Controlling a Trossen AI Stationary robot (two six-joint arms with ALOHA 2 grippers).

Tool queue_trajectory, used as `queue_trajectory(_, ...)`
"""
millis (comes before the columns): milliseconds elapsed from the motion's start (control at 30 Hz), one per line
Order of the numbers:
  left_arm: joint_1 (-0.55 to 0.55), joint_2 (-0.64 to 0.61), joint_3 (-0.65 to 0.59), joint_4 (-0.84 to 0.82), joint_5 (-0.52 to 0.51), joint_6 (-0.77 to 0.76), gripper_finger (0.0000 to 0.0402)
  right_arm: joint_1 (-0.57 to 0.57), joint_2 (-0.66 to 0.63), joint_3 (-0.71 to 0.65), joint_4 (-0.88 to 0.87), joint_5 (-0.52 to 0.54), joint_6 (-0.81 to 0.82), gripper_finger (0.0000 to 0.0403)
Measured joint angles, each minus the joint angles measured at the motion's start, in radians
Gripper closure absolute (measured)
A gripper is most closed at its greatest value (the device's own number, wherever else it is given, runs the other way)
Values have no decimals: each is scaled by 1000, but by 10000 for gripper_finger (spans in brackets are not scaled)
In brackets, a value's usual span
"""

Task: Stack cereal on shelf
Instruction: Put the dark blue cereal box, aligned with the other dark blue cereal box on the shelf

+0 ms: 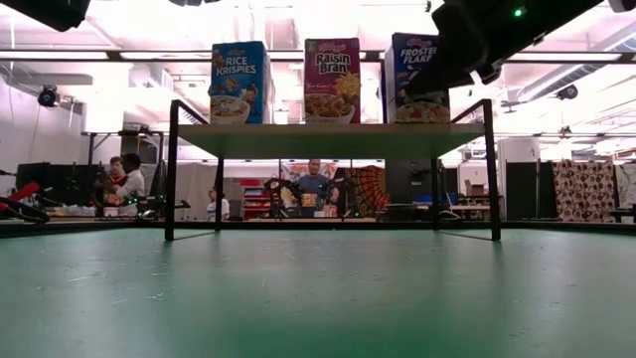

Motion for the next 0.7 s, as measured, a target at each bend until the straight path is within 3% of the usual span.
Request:
queue_trajectory(500,0,0,1,0,1,0,401,8,-13,1,10,-17,-8,394)
queue_trajectory(700,0,0,1,-4,1,-3,401,50,-30,71,-2,-21,-22,394)
